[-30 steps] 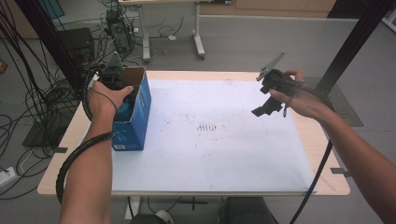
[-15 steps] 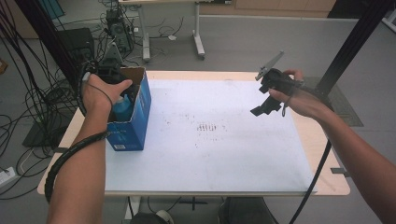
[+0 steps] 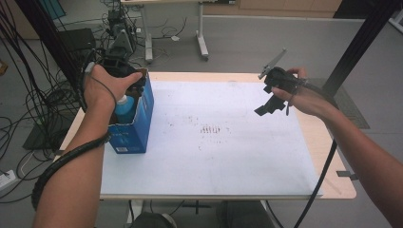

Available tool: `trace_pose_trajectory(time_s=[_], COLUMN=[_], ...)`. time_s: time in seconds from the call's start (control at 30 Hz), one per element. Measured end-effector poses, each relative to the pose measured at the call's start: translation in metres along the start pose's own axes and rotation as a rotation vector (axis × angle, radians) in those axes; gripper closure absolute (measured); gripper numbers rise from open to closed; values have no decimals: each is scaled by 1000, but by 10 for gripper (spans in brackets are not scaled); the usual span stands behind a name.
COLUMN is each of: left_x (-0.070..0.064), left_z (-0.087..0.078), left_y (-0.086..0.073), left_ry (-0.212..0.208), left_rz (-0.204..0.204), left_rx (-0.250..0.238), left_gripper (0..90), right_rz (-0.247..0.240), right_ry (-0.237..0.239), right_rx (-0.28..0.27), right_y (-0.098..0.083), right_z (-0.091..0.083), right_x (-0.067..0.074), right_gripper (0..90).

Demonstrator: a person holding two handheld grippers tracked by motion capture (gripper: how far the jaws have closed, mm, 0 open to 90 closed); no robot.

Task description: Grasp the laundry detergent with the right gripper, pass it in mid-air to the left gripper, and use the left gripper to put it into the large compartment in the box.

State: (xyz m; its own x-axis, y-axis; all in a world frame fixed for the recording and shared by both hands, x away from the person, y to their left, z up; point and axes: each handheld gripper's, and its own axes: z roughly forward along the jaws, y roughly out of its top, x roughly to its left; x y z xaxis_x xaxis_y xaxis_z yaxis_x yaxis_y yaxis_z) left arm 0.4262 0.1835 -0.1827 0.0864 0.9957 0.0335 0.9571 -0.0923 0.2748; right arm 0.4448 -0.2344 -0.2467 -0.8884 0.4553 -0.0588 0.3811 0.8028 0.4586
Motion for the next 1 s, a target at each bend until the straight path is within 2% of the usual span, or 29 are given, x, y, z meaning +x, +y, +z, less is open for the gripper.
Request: trace_pose_trajectory(time_s=[0.23,0.47,0.7,1.0], left_x=[-22,-46,-63,-76], left_z=[-6,-5,-4,0], left_y=[-1,1,2,2], left_ry=[-38,-71,-106,-129], left_rz=[53,112,143,167], left_rx=[-15,-7,-5,0], left_gripper=[175,141,135,132], right_rz=[27,47,85,101], right_ry=[-18,-24,-18,-28], right_rx=[16,25,21,42], right_y=[2,3,4,6], right_z=[-4,-6,-4,-1], right_x=[-12,-21,-31,-42], right_gripper=[6,6,6,6])
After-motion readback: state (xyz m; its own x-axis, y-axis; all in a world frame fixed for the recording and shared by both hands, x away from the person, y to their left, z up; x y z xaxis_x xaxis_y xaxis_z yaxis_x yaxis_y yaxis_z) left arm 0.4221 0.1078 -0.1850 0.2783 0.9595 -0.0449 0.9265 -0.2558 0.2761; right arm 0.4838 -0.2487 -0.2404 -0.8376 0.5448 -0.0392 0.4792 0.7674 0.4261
